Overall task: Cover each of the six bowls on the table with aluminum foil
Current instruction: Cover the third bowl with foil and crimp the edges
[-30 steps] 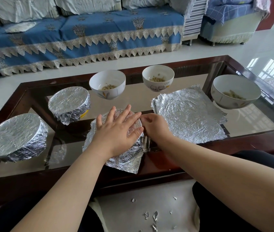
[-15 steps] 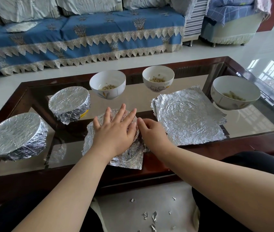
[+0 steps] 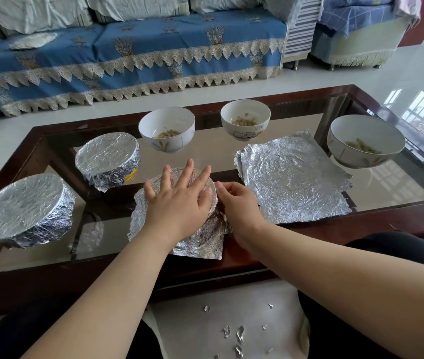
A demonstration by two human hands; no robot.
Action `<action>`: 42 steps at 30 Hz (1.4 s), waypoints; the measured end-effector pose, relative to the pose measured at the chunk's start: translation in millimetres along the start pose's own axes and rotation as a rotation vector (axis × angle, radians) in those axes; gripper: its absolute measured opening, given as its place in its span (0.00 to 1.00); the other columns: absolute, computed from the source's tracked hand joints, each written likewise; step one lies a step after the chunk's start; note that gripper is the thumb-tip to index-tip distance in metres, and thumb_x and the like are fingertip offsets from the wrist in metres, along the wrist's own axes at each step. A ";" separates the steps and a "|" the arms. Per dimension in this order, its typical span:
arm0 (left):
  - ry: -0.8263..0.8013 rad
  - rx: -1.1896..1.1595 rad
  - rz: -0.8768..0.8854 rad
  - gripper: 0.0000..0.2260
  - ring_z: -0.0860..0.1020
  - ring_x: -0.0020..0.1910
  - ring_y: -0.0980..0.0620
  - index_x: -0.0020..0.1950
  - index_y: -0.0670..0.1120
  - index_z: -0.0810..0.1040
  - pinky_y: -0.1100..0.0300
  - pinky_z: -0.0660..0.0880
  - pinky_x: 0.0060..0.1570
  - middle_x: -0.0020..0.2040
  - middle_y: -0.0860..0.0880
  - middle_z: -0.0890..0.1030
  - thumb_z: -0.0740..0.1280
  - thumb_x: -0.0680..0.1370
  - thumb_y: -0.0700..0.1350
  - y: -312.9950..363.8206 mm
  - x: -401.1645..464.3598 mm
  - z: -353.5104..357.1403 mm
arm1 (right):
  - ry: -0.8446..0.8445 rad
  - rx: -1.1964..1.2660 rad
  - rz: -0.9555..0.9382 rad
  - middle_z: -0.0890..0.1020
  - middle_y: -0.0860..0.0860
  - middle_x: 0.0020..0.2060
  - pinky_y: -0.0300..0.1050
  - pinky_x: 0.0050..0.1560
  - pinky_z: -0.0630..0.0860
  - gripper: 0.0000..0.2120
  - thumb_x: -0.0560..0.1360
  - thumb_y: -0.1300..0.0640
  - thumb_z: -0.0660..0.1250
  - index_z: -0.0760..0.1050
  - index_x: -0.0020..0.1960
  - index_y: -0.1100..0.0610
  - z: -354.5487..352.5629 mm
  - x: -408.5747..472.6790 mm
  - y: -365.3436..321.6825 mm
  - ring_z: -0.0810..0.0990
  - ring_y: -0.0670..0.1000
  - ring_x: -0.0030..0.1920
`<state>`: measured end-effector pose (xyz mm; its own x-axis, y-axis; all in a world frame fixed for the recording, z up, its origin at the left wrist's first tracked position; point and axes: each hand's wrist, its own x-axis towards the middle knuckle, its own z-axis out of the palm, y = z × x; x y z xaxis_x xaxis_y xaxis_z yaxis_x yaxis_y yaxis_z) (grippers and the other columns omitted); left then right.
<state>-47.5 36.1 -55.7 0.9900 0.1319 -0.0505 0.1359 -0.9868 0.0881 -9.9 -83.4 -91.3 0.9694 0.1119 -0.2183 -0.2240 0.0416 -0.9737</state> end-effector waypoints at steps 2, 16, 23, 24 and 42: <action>0.001 0.000 -0.002 0.24 0.42 0.80 0.41 0.78 0.67 0.42 0.32 0.43 0.72 0.81 0.58 0.41 0.44 0.83 0.61 0.0 0.1 0.0 | 0.027 -0.016 -0.022 0.82 0.51 0.40 0.45 0.47 0.76 0.04 0.78 0.58 0.67 0.80 0.50 0.56 -0.6 0.1 1.5 0.78 0.47 0.39; -0.052 -0.056 -0.176 0.25 0.42 0.80 0.38 0.80 0.62 0.39 0.30 0.44 0.72 0.82 0.54 0.41 0.42 0.83 0.60 14.7 1.9 -8.6 | -0.042 -0.298 -0.225 0.83 0.48 0.48 0.53 0.58 0.76 0.12 0.78 0.45 0.62 0.76 0.53 0.52 -0.1 -10.4 2.6 0.81 0.48 0.51; -0.089 0.068 -0.146 0.31 0.44 0.79 0.38 0.79 0.66 0.42 0.31 0.45 0.70 0.82 0.49 0.45 0.35 0.76 0.72 1.6 -7.4 -18.8 | -0.095 -0.444 -0.340 0.76 0.46 0.38 0.44 0.45 0.70 0.11 0.81 0.53 0.61 0.80 0.51 0.56 -6.4 0.9 -6.0 0.75 0.47 0.42; -0.066 0.084 -0.123 0.31 0.41 0.79 0.38 0.79 0.66 0.42 0.31 0.41 0.71 0.82 0.47 0.46 0.35 0.76 0.72 1.4 -8.8 -15.9 | -0.093 -0.440 -0.340 0.76 0.45 0.36 0.42 0.42 0.68 0.10 0.81 0.53 0.61 0.79 0.50 0.55 -6.8 0.4 -5.8 0.73 0.44 0.38; -0.001 0.011 -0.087 0.27 0.45 0.80 0.39 0.78 0.69 0.45 0.36 0.47 0.74 0.82 0.42 0.47 0.38 0.78 0.68 0.4 -9.6 -4.7 | -0.017 -0.155 -0.176 0.81 0.51 0.34 0.43 0.40 0.73 0.09 0.78 0.54 0.67 0.80 0.43 0.58 -6.4 -3.3 -3.4 0.76 0.46 0.35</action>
<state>-56.8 34.9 -50.4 0.9745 0.2167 -0.0581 0.2207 -0.9726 0.0728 -11.7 -90.3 -87.7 0.9900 0.1337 -0.0443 -0.0323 -0.0907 -0.9954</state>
